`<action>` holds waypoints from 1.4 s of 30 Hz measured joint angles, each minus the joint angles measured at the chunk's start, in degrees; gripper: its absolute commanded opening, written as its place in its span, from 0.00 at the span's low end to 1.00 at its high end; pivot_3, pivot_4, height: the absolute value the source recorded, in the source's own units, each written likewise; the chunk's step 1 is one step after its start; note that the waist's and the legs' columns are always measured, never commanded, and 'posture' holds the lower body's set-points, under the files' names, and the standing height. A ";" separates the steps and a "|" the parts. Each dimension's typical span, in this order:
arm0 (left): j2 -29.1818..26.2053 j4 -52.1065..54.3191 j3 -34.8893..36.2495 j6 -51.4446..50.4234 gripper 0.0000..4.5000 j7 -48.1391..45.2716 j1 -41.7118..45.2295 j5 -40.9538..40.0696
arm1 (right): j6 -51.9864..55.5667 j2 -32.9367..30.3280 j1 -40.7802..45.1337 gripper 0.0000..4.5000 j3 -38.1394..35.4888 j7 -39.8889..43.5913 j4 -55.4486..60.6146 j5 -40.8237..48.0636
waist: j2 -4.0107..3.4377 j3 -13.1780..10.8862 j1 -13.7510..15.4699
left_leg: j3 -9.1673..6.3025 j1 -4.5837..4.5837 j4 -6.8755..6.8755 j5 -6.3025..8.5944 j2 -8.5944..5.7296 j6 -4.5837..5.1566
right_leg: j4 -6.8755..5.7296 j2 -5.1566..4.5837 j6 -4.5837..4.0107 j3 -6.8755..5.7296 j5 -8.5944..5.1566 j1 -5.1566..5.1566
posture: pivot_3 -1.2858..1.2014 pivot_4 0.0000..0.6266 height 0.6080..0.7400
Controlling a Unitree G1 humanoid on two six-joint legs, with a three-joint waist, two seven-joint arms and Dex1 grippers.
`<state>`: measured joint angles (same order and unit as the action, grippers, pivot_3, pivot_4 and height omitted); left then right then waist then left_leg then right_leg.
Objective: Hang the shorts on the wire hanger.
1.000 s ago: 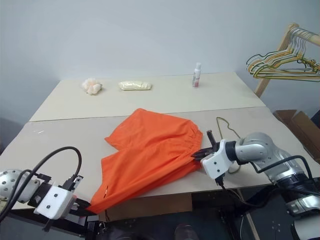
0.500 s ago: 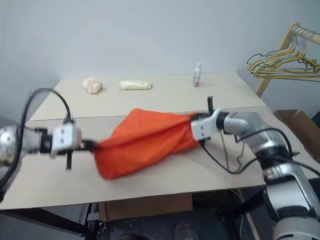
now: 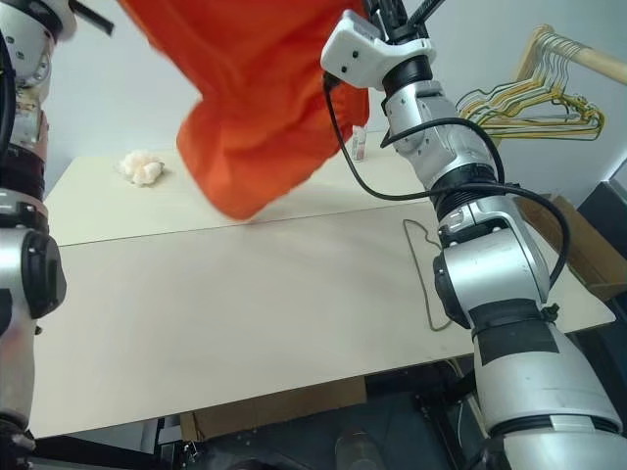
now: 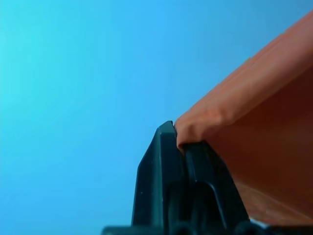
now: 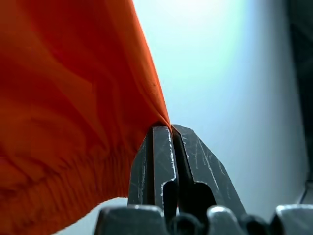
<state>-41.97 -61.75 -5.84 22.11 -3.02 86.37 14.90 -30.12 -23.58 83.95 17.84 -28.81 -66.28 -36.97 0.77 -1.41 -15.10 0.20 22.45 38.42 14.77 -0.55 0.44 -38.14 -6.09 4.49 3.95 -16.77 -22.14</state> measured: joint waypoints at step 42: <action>-28.45 90.59 14.19 -27.13 0.05 -72.58 -98.95 -33.21 | -30.78 -21.69 -49.01 0.00 12.21 65.13 27.98 14.44 | 0.05 -0.10 -0.06 | -0.31 -1.37 -0.06 0.19 -0.39 1.08 | 1.38 -0.33 0.27 0.03 -0.06 2.08 | 0.44 0.00 1.00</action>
<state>-70.41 28.83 8.34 -5.02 -75.61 -12.58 -18.31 -60.90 -45.27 34.94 30.05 36.32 -38.30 -22.53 0.81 -1.50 -15.16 -0.10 21.08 38.37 14.96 -0.95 1.52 -36.76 -6.42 4.76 3.98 -16.82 -20.05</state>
